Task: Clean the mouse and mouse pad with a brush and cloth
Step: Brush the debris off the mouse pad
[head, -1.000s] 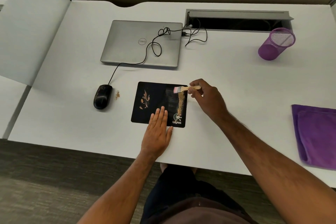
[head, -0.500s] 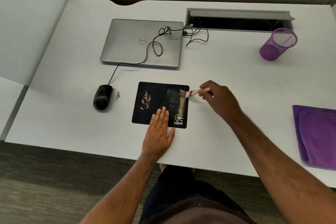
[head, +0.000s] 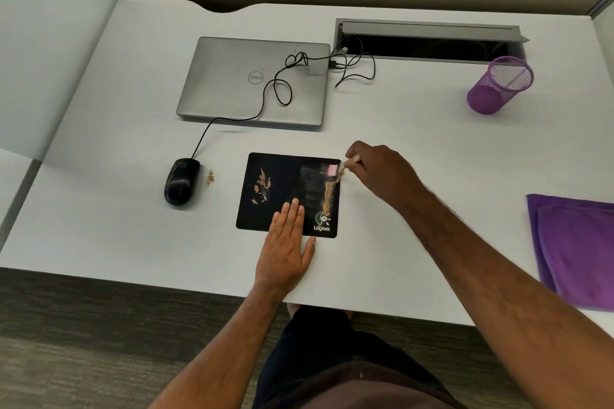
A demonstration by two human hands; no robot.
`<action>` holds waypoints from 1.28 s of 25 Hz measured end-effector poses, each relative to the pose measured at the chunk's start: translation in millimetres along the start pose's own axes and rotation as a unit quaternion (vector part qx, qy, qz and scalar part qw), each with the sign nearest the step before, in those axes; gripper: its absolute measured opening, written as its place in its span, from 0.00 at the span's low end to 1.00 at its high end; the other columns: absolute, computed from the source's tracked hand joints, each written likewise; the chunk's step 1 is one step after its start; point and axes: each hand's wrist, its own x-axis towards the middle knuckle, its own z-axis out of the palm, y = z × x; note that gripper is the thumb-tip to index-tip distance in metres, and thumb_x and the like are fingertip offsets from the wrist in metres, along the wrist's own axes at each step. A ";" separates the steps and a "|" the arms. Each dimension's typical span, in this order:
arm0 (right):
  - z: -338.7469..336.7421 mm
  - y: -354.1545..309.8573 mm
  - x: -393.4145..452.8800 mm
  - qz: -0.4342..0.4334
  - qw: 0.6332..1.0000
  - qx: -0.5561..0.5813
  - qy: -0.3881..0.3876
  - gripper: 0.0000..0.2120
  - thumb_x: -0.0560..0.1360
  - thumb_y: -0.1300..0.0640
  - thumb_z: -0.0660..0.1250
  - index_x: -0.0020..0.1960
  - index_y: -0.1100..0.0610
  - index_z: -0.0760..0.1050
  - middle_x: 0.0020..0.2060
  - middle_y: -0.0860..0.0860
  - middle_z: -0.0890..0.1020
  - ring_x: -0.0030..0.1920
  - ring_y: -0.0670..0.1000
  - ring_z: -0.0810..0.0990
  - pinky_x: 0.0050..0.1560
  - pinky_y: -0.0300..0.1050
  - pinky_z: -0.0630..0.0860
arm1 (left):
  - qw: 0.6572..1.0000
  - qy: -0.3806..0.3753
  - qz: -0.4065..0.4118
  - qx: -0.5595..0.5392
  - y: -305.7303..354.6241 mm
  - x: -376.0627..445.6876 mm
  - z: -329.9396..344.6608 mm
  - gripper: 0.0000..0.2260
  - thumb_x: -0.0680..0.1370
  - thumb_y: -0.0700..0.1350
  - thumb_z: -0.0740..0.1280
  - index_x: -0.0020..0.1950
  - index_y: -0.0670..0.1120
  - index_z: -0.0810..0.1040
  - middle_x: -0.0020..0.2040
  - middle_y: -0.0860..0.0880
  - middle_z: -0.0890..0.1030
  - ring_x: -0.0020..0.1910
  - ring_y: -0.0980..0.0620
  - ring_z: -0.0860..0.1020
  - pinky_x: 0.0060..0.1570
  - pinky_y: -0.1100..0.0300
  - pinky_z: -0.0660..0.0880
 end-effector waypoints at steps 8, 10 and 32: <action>-19.8 -3.3 3.8 0.014 0.995 0.092 0.023 0.08 0.81 0.49 0.69 0.56 0.52 0.78 0.48 0.51 0.87 0.49 0.54 0.85 0.50 0.52 0.82 | 1.000 0.004 0.000 -0.002 0.4 0.8 -1.3 0.32 0.86 0.60 0.48 0.85 0.44 0.49 0.86 0.48 0.47 0.84 0.52 0.43 0.83 0.49 0.48; -12.5 -10.8 8.0 0.008 0.997 0.082 0.014 0.08 0.81 0.50 0.69 0.56 0.52 0.78 0.47 0.52 0.86 0.47 0.54 0.84 0.46 0.49 0.79 | 1.000 0.005 -0.002 -0.002 0.9 0.4 -1.3 0.32 0.86 0.60 0.48 0.85 0.44 0.48 0.86 0.48 0.47 0.84 0.52 0.43 0.83 0.50 0.47; -6.5 -1.9 0.3 0.018 0.999 -0.023 0.032 0.07 0.79 0.49 0.70 0.53 0.52 0.80 0.45 0.52 0.85 0.39 0.52 0.76 0.37 0.42 0.66 | 1.000 0.005 -0.004 0.004 0.9 1.5 -0.6 0.32 0.86 0.60 0.48 0.85 0.44 0.49 0.86 0.48 0.47 0.84 0.52 0.43 0.83 0.49 0.48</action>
